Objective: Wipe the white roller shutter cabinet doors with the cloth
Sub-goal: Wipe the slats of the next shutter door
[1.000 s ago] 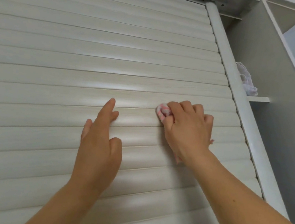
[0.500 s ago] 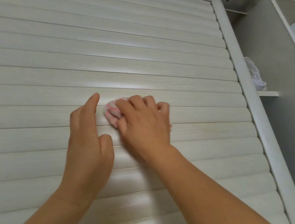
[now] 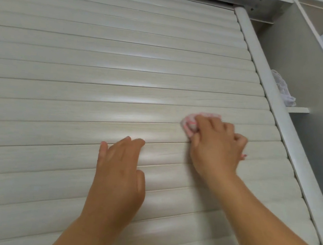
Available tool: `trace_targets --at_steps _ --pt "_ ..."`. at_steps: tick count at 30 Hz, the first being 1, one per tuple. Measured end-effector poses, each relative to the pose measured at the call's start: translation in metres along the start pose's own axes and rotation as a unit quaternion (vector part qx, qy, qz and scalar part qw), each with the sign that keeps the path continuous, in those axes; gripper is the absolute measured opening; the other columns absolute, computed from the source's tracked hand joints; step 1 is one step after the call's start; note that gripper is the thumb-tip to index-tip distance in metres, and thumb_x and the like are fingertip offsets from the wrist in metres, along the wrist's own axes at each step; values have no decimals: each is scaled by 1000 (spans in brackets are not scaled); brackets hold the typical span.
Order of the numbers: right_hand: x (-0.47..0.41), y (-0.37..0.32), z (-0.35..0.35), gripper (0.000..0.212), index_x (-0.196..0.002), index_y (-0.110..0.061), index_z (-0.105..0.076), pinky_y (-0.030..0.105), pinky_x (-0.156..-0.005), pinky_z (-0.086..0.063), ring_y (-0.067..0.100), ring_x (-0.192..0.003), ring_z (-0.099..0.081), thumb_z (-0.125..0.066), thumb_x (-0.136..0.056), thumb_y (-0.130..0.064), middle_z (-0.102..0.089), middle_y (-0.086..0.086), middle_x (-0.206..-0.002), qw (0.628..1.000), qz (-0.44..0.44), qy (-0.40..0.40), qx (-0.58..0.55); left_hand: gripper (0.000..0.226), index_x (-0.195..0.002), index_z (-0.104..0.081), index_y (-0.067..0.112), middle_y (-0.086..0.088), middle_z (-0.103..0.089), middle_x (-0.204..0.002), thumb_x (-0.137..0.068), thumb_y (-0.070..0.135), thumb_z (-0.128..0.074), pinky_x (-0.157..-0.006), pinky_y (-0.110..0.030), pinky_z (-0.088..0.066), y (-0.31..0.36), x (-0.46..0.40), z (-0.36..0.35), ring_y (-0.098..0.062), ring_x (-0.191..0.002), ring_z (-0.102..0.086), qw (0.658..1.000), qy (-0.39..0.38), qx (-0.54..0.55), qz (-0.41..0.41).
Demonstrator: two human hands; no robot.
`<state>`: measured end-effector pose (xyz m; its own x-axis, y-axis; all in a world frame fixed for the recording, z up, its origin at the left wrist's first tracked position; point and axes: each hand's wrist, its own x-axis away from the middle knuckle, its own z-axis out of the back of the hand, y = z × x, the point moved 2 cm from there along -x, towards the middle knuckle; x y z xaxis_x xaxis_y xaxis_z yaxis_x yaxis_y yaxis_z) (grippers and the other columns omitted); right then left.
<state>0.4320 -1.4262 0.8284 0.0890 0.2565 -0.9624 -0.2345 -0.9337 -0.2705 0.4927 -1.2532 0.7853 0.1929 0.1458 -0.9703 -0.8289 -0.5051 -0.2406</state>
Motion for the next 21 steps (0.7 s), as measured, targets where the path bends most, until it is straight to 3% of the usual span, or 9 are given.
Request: trace_targets --at_steps 2,4,7,10,13,21 --pt "10 -40 -3 43 -110 -34 -60 38 -82 -22 22 -108 -52 -28 -81 -39 -57 -8 -124 996 83 0 -31 49 -112 -50 10 -11 -62 -104 -69 11 -27 -98 -66 -33 -4 0 -1 -37 -102 -59 1000 -11 -10 -7" --pt "9 -69 -2 40 -113 -36 -59 40 -89 -19 18 -117 -50 -32 -83 -35 -53 -10 -132 988 144 -18 -56 48 -109 -53 8 -10 -62 -100 -68 11 -27 -97 -64 -36 -7 0 -1 -36 -98 -60 1000 -17 -17 -11" --pt "-4 -84 -3 38 -132 -42 -42 47 -103 -5 10 -138 -24 -34 -97 -34 -31 -14 -149 973 209 -77 -54 51 -109 -55 8 -8 -62 -100 -68 13 -25 -101 -61 -34 -10 0 -1 -33 -99 -58 999 -27 -15 -8" --pt "-12 -76 -2 42 -142 -43 -29 50 -109 2 9 -142 -14 -29 -100 -39 -20 -15 -155 966 241 -90 -26 48 -111 -49 12 -9 -63 -102 -68 11 -27 -98 -65 -33 -13 -1 -3 -26 -100 -53 999 -8 -14 -33" --pt "-16 -57 -1 44 -144 -43 -25 51 -112 0 7 -143 -13 -26 -100 -41 -16 -16 -156 973 206 -103 -26 47 -112 -45 12 -12 -64 -105 -68 10 -28 -94 -66 -22 -12 -2 -6 -20 -104 -46 999 21 -12 -49" --pt "-33 3 2 43 -142 -40 -30 48 -109 -12 11 -139 -26 -26 -99 -36 -22 -13 -155 997 18 -70 3 48 -114 -44 14 -10 -65 -106 -70 10 -28 -93 -68 -17 -10 -1 -6 -17 -108 -46 998 26 -15 -46"
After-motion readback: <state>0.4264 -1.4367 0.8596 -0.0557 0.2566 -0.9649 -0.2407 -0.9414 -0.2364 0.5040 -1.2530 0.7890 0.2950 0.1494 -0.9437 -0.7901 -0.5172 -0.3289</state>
